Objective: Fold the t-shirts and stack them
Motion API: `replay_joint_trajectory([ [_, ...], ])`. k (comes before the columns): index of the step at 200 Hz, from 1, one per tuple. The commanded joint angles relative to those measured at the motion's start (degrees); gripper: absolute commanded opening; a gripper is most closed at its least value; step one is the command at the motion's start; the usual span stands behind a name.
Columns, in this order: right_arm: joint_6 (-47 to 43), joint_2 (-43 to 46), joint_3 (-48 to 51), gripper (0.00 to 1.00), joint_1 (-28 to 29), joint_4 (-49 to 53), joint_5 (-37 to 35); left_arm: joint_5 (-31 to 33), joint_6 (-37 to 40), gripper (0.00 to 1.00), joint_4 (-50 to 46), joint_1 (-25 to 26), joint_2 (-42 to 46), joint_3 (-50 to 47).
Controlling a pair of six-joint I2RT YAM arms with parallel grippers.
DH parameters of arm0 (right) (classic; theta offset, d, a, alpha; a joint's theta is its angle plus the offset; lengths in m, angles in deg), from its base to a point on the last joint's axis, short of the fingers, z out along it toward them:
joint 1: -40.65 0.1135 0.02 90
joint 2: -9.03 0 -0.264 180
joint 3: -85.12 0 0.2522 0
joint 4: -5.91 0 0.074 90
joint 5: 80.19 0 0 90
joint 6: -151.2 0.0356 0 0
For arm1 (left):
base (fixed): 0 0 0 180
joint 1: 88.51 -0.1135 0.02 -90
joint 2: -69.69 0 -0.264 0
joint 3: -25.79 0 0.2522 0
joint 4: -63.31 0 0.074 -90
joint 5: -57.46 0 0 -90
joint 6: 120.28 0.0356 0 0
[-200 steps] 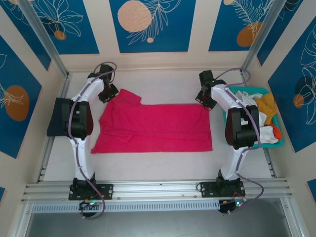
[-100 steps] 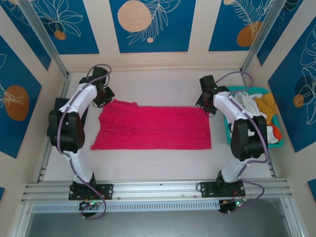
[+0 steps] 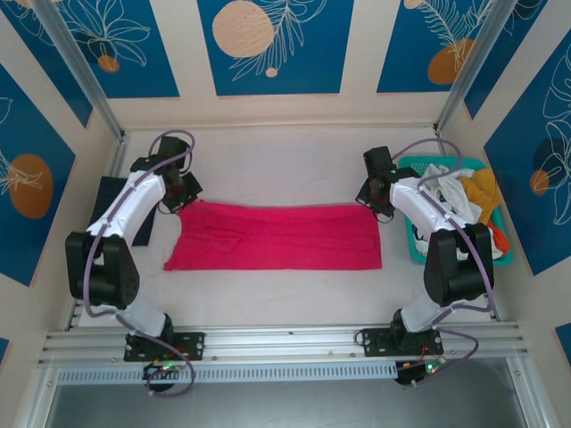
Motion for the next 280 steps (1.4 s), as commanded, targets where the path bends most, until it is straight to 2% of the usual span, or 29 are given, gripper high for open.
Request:
replay_joint_trajectory([
  [1, -0.79, 2.7, 0.97, 0.0, 0.22, 0.31, 0.73, 2.27, -0.41, 0.0, -3.33, 0.35, 3.52, -0.7],
  [116, 0.5, 11.07, 9.02, 0.0, 0.28, 1.74, 1.31, 0.44, -1.16, 0.0, -7.31, 0.32, 13.1, -9.09],
  [172, 1.98, 13.45, 13.44, 0.0, 0.67, 2.15, 2.32, 1.4, -1.51, 0.0, -7.35, 0.36, 14.99, -14.19],
  [280, 2.29, 9.51, 18.22, 0.0, 1.15, 0.84, 2.29, 1.94, -1.78, 0.0, -2.31, 0.18, 12.26, -24.41],
])
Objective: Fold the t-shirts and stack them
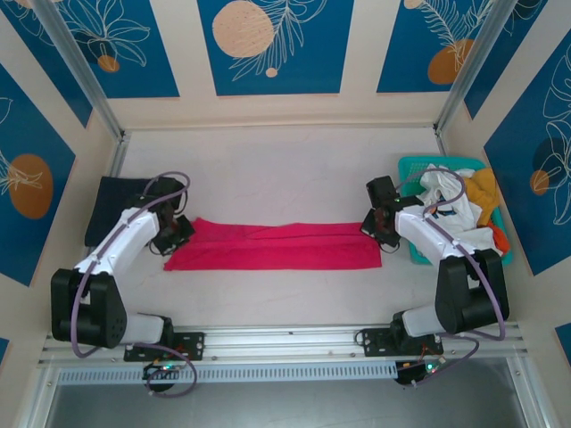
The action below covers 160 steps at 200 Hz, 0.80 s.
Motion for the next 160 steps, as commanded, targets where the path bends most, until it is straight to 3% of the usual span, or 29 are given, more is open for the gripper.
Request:
replay_joint_trajectory([
  [1, 1.22, -0.97, 1.64, 0.0, 0.19, 0.48, 0.37, 1.0, -0.42, 0.0, 0.79, 0.14, -1.35, -2.41],
  [92, 3.06, -4.26, 4.36, 0.0, 0.97, -0.44, 1.24, 2.17, -0.42, 0.0, 6.88, 0.11, -6.38, -7.3],
  [160, 4.21, 0.82, 3.34, 0.0, 2.62, 2.98, 0.76, 2.37, 0.01, 0.0, 6.35, 0.15, -5.97, -5.63],
])
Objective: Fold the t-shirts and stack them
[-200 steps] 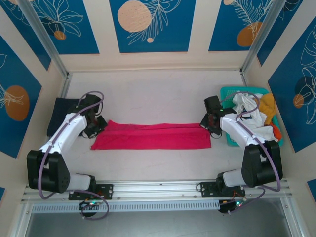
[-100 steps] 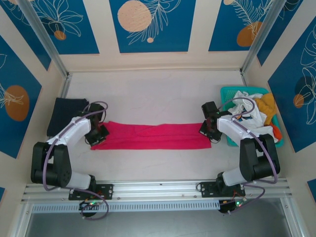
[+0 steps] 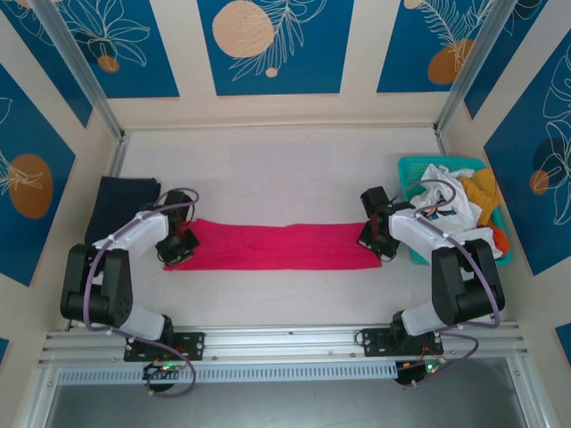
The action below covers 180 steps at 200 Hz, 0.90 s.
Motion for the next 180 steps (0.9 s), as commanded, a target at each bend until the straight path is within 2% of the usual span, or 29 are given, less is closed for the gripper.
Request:
replay_joint_trajectory([
  [1, 1.8, 3.17, -0.29, 0.0, 0.65, 2.73, -0.03, 1.97, 0.06, 0.0, -1.39, 0.12, 1.28, 1.34],
  [60, 3.53, 3.93, 2.74, 0.0, 1.43, 2.71, 0.22, 3.19, 0.63, 0.0, -0.89, 0.09, -0.19, 0.13],
  [75, 3.39, 3.82, 2.85, 0.07, 1.62, 2.62, 0.68, 2.62, 0.72, 0.0, -0.13, 0.14, -0.16, -0.6],
  [85, 3.23, 4.37, 2.57, 0.18, 1.8, 2.85, 0.83, 2.55, 0.94, 0.08, -0.17, 0.17, 0.21, -0.7],
  [91, 2.6, 5.31, 2.38, 0.28, 2.03, 2.81, 0.79, 2.87, 0.98, 0.19, -0.44, 0.17, 0.48, -0.54],
  [99, 1.32, 7.12, 2.33, 0.45, 2.52, 2.22, 0.79, 3.65, 1.13, 0.35, -1.39, 0.23, 1.19, 0.0],
  [108, -0.12, 9.91, 2.5, 0.58, 3.01, 1.3, 0.78, 5.03, 1.31, 0.46, -2.53, 0.35, 2.27, 0.84],
  [120, -2.23, 13.41, 2.68, 0.66, 3.38, -0.37, 1.33, 7.05, 1.59, 0.55, -4.37, 0.69, 3.99, 2.21],
  [136, -5.14, 16.16, 2.58, 0.71, 3.72, -2.58, 3.01, 9.41, 1.86, 0.63, -6.07, 2.16, 5.83, 4.25],
  [159, -7.17, 15.2, 2.01, 0.69, 4.45, -6.14, 5.84, 8.68, 0.63, 0.62, -6.2, 5.29, 5.47, 6.44],
  [180, -7.36, 10.55, 0.38, 0.62, 6.73, -10.05, 8.73, 3.69, -1.47, 0.41, -1.82, 6.79, 3.04, 5.75],
])
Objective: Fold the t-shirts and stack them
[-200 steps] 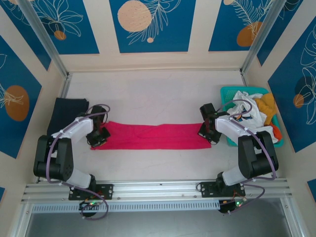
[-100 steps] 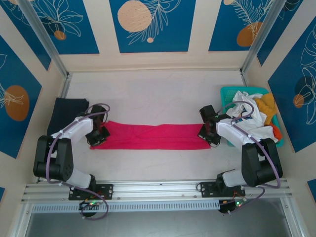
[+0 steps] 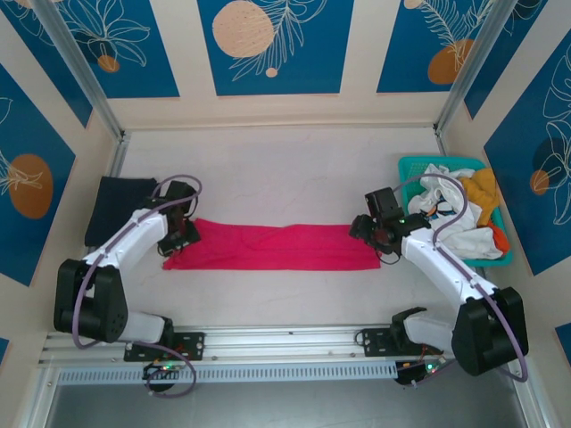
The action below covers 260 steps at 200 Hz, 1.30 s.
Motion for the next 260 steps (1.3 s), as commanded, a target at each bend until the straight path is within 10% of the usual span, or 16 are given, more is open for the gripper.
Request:
replay_joint_trajectory([
  [1, -2.29, -4.77, -2.14, 0.62, 2.53, -5.08, 4.98, -3.36, -2.39, 0.4, 1.62, 1.62, -2.07, 0.2],
  [39, -1.2, -17.91, -7.32, 0.49, 7.39, -6.12, 5.82, -3.73, -3.3, 0.14, 6.42, 1.45, -9.65, -0.72],
  [127, 0.46, -26.73, -7.14, 0.46, 12.4, -6.36, 9.97, -2.36, 8.54, 0.11, 1.05, -0.14, -40.93, 33.09],
  [202, 1.98, -37.13, -16.32, 0.46, 24.54, -5.75, 14.41, -3.88, 16.34, 0.33, -14.77, -0.09, -73.17, 85.44],
  [260, -1.4, -36.6, -23.65, 0.46, 27.83, -4.26, 16.39, -9.35, 14.31, 0.5, -12.81, -1.65, -74.8, 92.87],
])
